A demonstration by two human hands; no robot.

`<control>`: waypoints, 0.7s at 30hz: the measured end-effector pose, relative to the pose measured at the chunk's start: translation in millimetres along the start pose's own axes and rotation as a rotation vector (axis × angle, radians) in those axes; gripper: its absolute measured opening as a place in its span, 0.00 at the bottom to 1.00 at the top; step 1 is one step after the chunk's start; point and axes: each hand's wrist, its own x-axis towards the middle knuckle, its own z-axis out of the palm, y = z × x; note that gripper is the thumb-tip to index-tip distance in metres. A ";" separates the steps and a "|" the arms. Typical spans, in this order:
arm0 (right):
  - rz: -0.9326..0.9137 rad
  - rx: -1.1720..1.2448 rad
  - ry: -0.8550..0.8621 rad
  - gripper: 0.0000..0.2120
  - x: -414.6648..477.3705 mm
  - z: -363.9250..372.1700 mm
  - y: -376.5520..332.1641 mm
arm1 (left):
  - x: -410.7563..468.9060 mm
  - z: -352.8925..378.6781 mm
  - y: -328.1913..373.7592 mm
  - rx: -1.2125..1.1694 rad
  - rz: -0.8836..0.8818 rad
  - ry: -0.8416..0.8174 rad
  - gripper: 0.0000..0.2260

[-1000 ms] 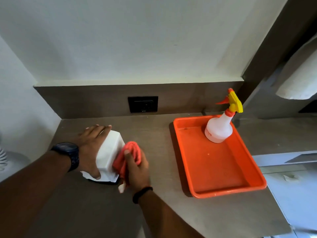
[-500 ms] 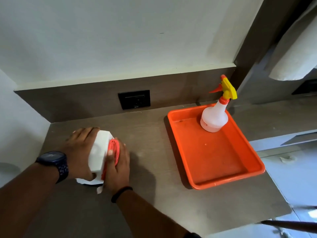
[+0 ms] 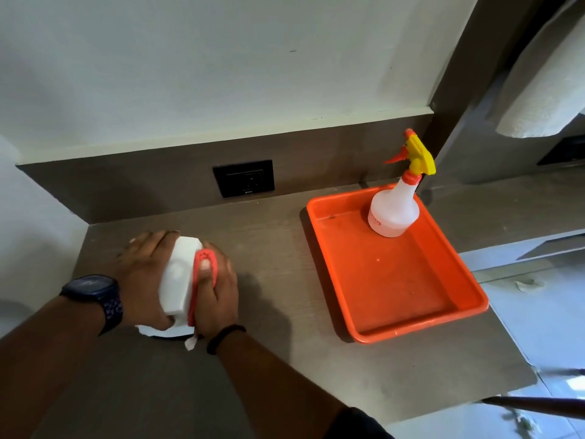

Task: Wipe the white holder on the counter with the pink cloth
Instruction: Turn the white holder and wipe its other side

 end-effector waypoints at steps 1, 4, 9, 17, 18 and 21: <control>0.035 0.038 0.021 0.32 -4.2 2.5 3.0 | -0.3 -0.6 -0.2 0.005 0.000 -0.001 0.58; 0.076 0.094 0.063 0.20 -22.0 8.8 7.8 | -1.5 -5.4 0.2 0.023 0.006 -0.032 0.59; 0.039 0.119 0.043 0.18 -13.2 11.0 -3.5 | -1.7 -12.7 2.5 0.027 0.013 -0.066 0.61; 0.211 0.173 0.040 0.25 16.5 8.4 3.9 | -1.0 -7.9 -1.3 0.048 0.022 -0.065 0.61; 0.237 0.178 0.042 0.24 9.0 8.4 8.4 | -0.9 -7.9 -1.0 0.048 0.024 -0.062 0.61; 0.208 0.198 0.045 0.16 -13.5 8.5 8.7 | -2.5 -9.9 -0.1 0.036 0.031 -0.064 0.61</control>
